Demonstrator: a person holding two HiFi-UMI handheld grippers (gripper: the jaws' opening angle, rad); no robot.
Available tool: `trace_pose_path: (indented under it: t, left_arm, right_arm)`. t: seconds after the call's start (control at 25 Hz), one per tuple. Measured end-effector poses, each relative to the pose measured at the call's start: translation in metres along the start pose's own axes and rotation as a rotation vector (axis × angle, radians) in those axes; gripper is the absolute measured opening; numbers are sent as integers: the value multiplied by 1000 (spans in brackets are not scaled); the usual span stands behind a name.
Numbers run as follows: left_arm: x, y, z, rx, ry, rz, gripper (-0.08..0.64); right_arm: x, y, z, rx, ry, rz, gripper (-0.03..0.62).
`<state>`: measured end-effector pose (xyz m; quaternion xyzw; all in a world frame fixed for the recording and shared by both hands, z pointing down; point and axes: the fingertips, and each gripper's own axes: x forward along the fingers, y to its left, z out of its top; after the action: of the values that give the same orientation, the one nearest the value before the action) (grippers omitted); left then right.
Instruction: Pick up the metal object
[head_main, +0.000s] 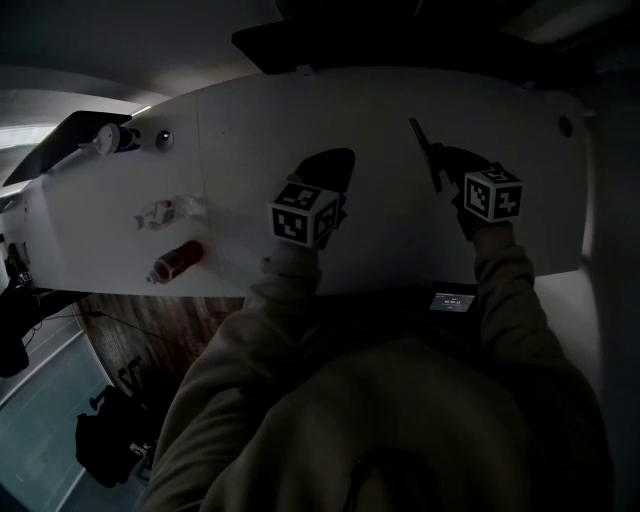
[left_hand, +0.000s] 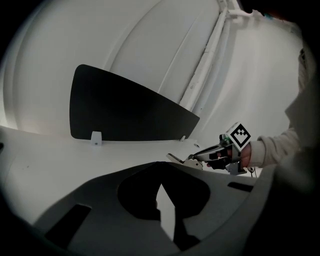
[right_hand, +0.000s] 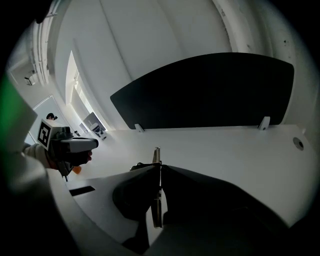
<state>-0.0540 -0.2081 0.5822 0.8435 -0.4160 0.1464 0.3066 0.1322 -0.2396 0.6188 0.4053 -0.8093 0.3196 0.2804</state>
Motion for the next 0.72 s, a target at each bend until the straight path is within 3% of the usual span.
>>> trace_pose_path:
  t: [0.28, 0.72]
  left_arm:
    - [-9, -9, 21, 12, -18, 6, 3]
    - [-45, -14, 122, 99, -171, 38, 3]
  right_arm:
    - [-21, 4, 25, -13, -42, 3, 27]
    - [-79, 26, 134, -91, -257, 23, 27]
